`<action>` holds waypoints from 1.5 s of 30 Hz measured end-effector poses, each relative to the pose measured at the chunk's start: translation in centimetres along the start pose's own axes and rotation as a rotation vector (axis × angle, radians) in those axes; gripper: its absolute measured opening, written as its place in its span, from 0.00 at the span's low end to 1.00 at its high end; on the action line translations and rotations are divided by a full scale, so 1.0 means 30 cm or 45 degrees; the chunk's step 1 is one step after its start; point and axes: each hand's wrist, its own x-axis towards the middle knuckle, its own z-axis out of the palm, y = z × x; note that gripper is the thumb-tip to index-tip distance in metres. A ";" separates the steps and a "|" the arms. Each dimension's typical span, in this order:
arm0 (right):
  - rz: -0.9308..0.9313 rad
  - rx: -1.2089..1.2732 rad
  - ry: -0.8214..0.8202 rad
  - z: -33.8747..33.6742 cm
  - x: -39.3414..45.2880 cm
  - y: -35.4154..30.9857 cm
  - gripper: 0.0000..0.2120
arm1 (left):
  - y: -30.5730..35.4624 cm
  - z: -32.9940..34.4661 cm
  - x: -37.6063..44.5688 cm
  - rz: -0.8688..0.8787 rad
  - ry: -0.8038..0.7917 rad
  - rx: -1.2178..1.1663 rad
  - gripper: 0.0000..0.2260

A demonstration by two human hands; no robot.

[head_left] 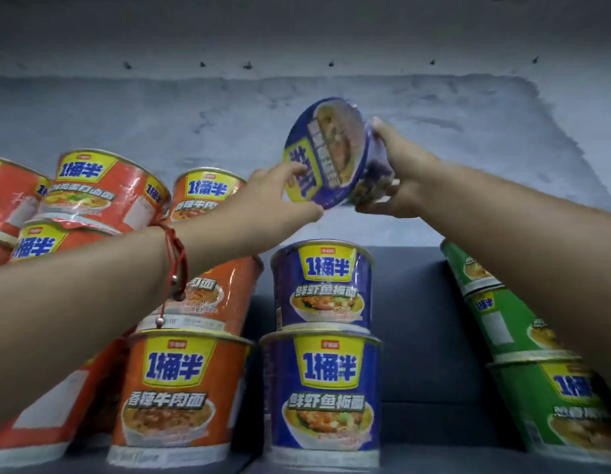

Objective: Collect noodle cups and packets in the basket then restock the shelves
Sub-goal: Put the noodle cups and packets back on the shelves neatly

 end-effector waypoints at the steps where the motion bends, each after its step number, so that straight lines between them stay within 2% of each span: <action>1: 0.102 0.060 -0.093 -0.016 -0.013 -0.009 0.28 | 0.004 0.007 0.014 0.048 -0.038 0.072 0.34; 3: 0.250 0.081 -0.190 -0.053 -0.024 -0.019 0.34 | 0.003 0.010 0.041 0.095 -0.077 0.161 0.41; 5: 0.361 0.055 -0.250 -0.081 -0.021 -0.024 0.40 | 0.002 0.001 0.068 0.163 -0.040 0.170 0.43; 7: 0.430 -0.032 -0.294 -0.104 -0.013 -0.017 0.42 | 0.008 -0.012 0.103 0.309 0.029 0.059 0.37; 9: 0.480 -0.108 -0.325 -0.114 -0.009 0.004 0.39 | 0.028 -0.025 0.126 0.397 0.019 -0.129 0.24; 11: 0.508 -0.189 -0.264 -0.109 -0.008 0.032 0.36 | 0.048 -0.030 0.145 0.338 -0.004 -0.201 0.21; 14: 0.398 -0.426 -0.068 -0.123 0.009 0.071 0.41 | 0.070 -0.023 0.187 0.174 -0.013 -0.250 0.18; 16: 0.335 -0.516 -0.033 -0.134 0.015 0.101 0.43 | 0.086 -0.020 0.217 0.027 -0.058 -0.272 0.17; 21: 0.337 -0.224 -0.151 -0.126 -0.085 0.249 0.46 | 0.090 -0.009 0.252 -0.247 -0.222 -0.242 0.18; 24: 0.341 -0.298 -0.348 -0.112 -0.155 0.393 0.48 | 0.081 0.011 0.259 -0.346 -0.309 -0.193 0.18; 26: 0.343 -0.299 -0.465 -0.102 -0.191 0.462 0.44 | 0.066 0.028 0.257 -0.382 -0.364 -0.164 0.18; 28: 0.303 -0.295 -0.541 -0.091 -0.223 0.494 0.35 | 0.048 0.040 0.259 -0.377 -0.387 -0.142 0.18; 31: 0.204 -0.354 -0.550 -0.075 -0.253 0.508 0.26 | 0.025 0.041 0.261 -0.381 -0.403 -0.155 0.18; 37: 0.187 -0.299 -0.495 -0.030 -0.282 0.509 0.22 | -0.015 0.023 0.245 -0.344 -0.417 -0.245 0.17; 45: 0.203 -0.298 -0.463 -0.024 -0.291 0.505 0.22 | -0.079 0.015 0.222 -0.322 -0.305 -0.398 0.13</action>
